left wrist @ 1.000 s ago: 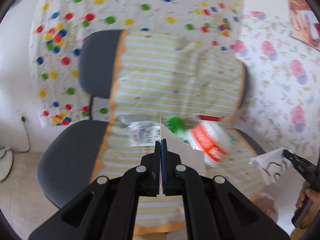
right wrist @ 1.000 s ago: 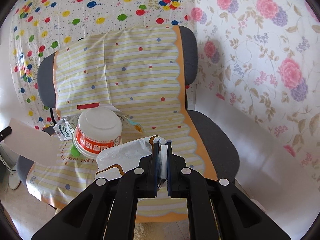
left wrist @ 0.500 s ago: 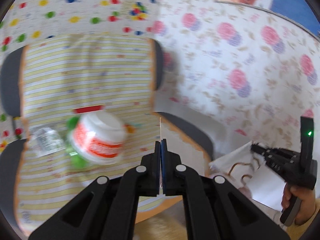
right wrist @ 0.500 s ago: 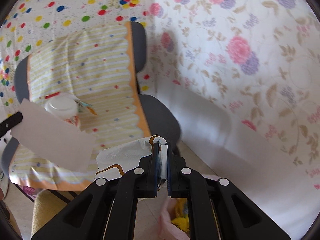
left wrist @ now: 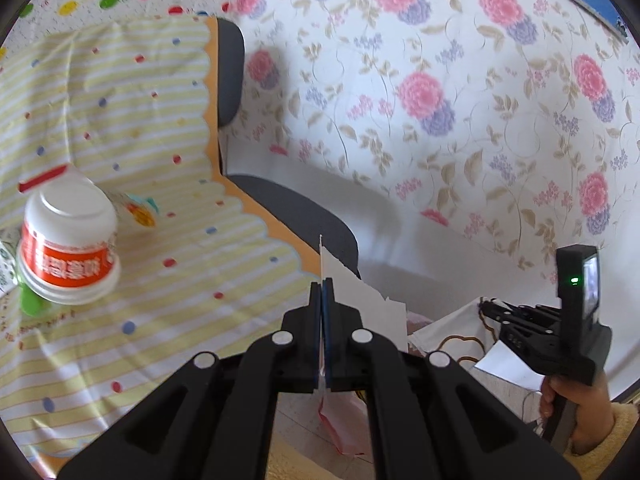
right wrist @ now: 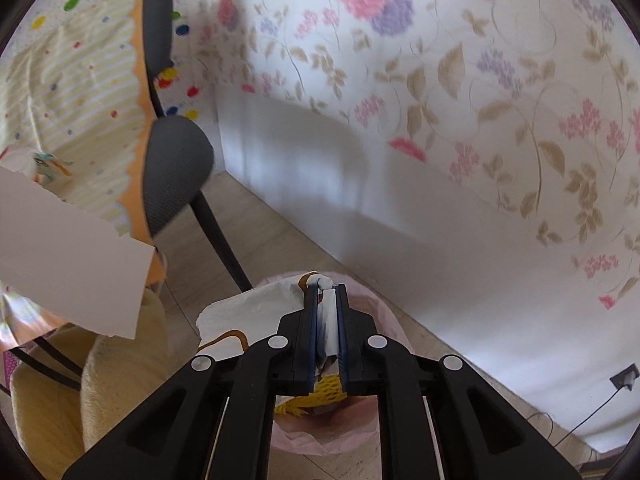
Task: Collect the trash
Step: 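Carry the wrapper and paper over the pink bin with both tools, then open the right tool over the bin while the left tool releases the paper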
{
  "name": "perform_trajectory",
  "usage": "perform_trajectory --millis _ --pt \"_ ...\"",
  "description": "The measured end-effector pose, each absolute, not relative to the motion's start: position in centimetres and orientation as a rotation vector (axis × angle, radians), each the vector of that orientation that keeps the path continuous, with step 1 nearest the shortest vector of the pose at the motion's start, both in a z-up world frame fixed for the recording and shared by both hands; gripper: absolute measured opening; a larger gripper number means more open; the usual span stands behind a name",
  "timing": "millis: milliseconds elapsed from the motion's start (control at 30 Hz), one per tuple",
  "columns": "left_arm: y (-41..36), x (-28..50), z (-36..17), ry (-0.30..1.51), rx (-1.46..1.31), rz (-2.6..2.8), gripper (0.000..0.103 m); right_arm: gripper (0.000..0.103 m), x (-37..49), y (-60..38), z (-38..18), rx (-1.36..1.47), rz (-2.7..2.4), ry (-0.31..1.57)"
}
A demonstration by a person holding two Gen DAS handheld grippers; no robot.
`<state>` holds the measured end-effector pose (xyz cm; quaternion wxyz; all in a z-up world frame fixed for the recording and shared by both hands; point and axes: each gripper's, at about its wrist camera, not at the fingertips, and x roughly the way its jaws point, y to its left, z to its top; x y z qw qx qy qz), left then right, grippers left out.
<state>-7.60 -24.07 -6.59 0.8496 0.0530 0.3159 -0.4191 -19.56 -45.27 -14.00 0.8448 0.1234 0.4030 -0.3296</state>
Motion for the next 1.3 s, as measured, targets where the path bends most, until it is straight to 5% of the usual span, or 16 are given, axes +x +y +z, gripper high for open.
perform_trajectory --millis 100,167,1000,1067,1100,1300 --pt "-24.6 -7.6 -7.0 0.679 0.121 -0.885 0.0 0.032 -19.2 -46.2 -15.1 0.278 -0.699 0.871" --pt "-24.9 -7.6 -7.2 0.687 0.124 -0.89 0.0 0.035 -19.2 -46.5 -15.4 0.287 -0.703 0.872" --pt "-35.4 -12.8 -11.2 0.723 0.318 -1.085 0.001 0.036 -24.8 -46.7 -8.1 0.349 -0.697 0.648" --pt "-36.7 -12.8 -11.5 0.741 0.336 -1.102 0.028 0.038 -25.3 -47.1 -8.1 0.36 -0.709 0.644" --pt "-36.9 -12.8 -11.6 0.747 0.334 -1.104 0.053 0.04 -25.6 -47.4 -8.1 0.366 -0.713 0.641" --pt "-34.9 -11.5 -11.5 0.751 0.301 -1.058 0.057 0.042 -25.7 -47.4 -8.4 0.386 -0.706 0.643"
